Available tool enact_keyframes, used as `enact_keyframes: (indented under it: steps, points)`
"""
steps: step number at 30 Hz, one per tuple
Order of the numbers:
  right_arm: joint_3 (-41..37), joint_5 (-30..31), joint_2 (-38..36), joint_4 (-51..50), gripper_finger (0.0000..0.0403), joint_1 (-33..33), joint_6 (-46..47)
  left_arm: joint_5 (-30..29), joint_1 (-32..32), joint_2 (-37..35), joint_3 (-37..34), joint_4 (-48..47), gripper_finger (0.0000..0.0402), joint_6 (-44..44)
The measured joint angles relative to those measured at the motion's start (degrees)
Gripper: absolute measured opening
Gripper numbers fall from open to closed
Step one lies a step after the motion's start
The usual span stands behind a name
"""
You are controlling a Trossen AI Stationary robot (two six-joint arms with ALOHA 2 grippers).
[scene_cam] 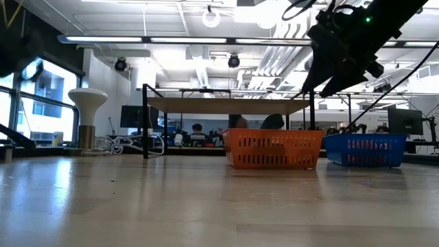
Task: Pick & Place Office Desk Supplies
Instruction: Put the rubberband into the orange bin
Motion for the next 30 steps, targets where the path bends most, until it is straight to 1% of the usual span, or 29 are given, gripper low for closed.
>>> enact_keyframes:
  steps: [2, 5, 9, 12, 14, 15, 16, 18, 20, 22, 26, 30]
  points:
    - [0.0, -2.2, 0.0, 2.2, 0.028, 0.0, -3.0, -6.7, 1.4, 0.0, 3.8, -0.8, 0.0, 3.0]
    - [0.0, -5.8, 0.0, 7.7, 0.028, 0.7, -10.6, -19.8, 3.4, 0.0, 10.0, -1.0, 0.0, 6.1]
    - [0.0, -9.4, 1.1, 21.3, 0.028, 2.1, -23.8, -39.2, 4.9, 0.0, 17.5, 0.3, 0.0, 8.4]
    - [0.0, -13.1, 2.3, 34.2, 0.028, 3.0, -35.8, -52.4, 4.9, 0.0, 20.7, 5.8, 0.0, 12.3]
    - [0.1, -16.4, 3.8, 42.2, 0.028, 3.0, -43.0, -59.5, 4.9, 0.0, 21.5, 11.9, 0.0, 17.3]
    - [0.0, -17.9, 4.7, 45.4, 0.028, 3.0, -45.9, -62.1, 4.9, 0.0, 21.5, 15.6, 0.0, 21.0]
    - [0.0, -19.2, 5.8, 49.2, 0.028, 3.0, -48.4, -63.6, 4.9, 0.0, 21.5, 19.5, 0.0, 25.5]
    - [0.1, -20.2, 8.1, 55.7, 0.028, 2.7, -52.7, -63.8, 5.1, 0.0, 21.5, 27.6, 0.0, 35.7]
    - [0.0, -19.7, 10.3, 59.3, 0.028, 2.7, -56.8, -60.9, 5.8, 0.0, 21.5, 36.0, 0.0, 45.7]
    - [0.0, -19.3, 12.9, 64.0, 0.028, 2.7, -58.8, -57.5, 6.5, 0.0, 21.5, 42.5, 0.0, 52.7]
    - [0.0, -20.6, 16.5, 74.1, 0.028, 2.5, -58.9, -55.3, 7.9, 0.0, 21.5, 50.3, 0.0, 61.2]
    - [0.0, -26.3, 18.6, 78.6, 0.028, 1.7, -58.6, -55.0, 9.3, 0.0, 21.5, 53.1, 0.0, 65.2]
